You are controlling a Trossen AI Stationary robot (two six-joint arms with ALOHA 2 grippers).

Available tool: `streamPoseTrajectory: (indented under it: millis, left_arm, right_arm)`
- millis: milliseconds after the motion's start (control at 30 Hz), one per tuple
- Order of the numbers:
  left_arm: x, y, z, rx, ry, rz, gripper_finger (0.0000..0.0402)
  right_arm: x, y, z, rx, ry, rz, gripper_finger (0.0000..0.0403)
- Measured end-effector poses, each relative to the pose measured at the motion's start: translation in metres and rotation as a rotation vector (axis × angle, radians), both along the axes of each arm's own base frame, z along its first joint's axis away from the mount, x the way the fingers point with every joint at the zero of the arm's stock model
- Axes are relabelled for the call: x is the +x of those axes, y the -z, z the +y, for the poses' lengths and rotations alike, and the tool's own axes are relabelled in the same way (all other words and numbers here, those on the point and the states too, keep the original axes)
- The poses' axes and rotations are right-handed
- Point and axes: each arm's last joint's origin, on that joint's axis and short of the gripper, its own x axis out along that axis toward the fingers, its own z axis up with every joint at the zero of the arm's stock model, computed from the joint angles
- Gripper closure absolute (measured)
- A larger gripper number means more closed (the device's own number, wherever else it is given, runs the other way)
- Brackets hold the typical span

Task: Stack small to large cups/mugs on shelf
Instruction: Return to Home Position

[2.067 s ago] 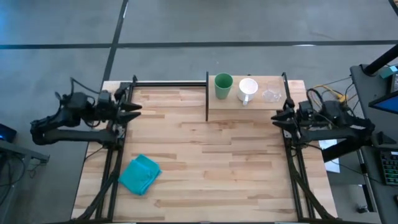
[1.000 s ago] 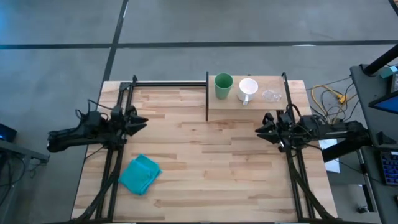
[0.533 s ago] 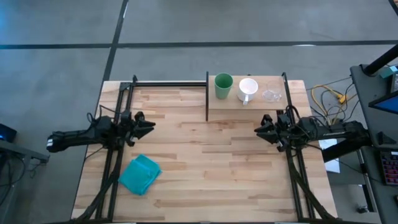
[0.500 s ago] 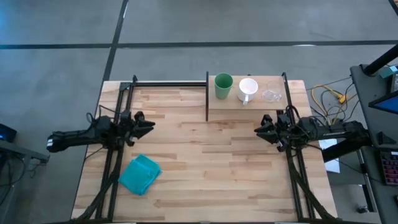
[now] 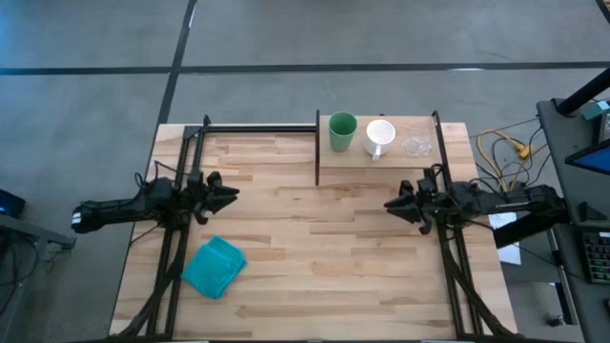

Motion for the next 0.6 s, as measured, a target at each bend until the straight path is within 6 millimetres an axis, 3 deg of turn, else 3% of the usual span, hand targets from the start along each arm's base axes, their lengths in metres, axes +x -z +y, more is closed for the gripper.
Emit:
streamPoseTrajectory:
  millis: [333,600]
  left_arm:
    - [0.001,0.014,0.000,-0.016,0.000,0.139,0.0281]
    - [0.001,0.015,0.000,-0.011,0.000,0.147,0.0281]
  right_arm:
    - [0.000,0.009,0.000,0.051,-0.002,0.103,0.0298]
    - [0.000,0.019,0.000,0.065,0.000,0.204,0.0298]
